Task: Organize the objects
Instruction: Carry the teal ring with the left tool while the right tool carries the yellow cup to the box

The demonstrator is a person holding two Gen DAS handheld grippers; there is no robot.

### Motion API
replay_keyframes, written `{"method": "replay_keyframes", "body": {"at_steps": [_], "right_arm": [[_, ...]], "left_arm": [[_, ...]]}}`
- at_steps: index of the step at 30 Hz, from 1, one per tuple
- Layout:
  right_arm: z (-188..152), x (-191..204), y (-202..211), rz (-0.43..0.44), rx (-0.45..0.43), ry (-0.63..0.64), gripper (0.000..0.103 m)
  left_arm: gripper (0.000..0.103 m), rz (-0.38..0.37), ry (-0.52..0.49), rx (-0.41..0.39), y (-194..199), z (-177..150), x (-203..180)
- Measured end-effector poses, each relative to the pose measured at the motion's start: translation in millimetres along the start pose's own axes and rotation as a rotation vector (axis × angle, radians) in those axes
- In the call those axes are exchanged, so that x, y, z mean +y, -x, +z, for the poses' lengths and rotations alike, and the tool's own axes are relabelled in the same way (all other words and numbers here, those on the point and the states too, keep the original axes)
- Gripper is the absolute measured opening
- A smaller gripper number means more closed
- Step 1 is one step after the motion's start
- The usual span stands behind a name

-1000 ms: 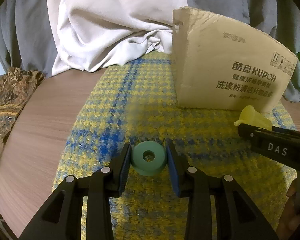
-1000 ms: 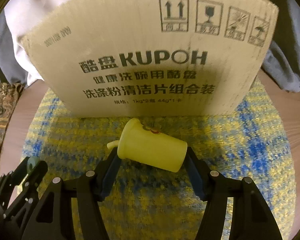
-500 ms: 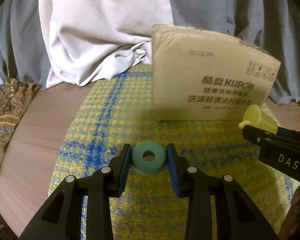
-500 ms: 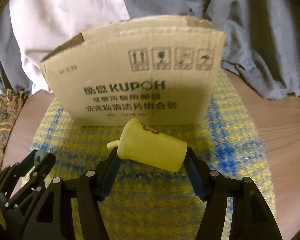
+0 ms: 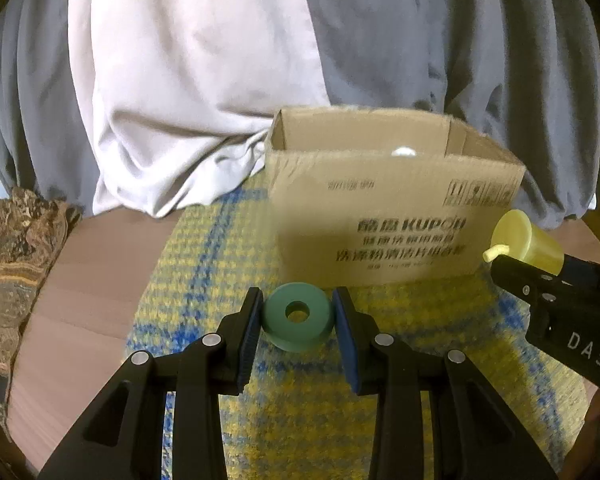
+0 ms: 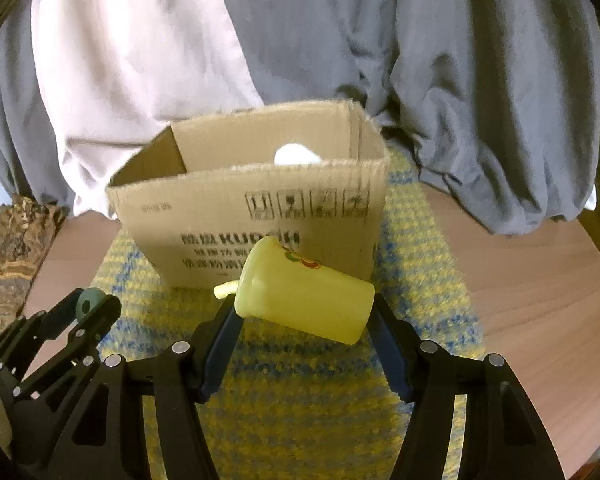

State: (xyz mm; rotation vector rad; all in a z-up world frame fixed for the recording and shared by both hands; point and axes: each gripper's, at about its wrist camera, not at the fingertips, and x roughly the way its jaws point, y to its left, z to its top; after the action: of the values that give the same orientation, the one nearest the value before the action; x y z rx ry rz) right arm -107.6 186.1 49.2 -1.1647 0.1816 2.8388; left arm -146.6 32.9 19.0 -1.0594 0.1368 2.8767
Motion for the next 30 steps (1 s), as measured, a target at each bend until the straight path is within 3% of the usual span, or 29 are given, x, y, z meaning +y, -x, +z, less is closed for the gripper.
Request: {"method": "replay_keyframes", "body": {"at_steps": [30], "right_arm": [[73, -9, 46, -0.010, -0.153, -0.016, 0.063]], "left_arm": [[0.035, -0.029, -0.027, -0.156, 39, 91, -19]]}}
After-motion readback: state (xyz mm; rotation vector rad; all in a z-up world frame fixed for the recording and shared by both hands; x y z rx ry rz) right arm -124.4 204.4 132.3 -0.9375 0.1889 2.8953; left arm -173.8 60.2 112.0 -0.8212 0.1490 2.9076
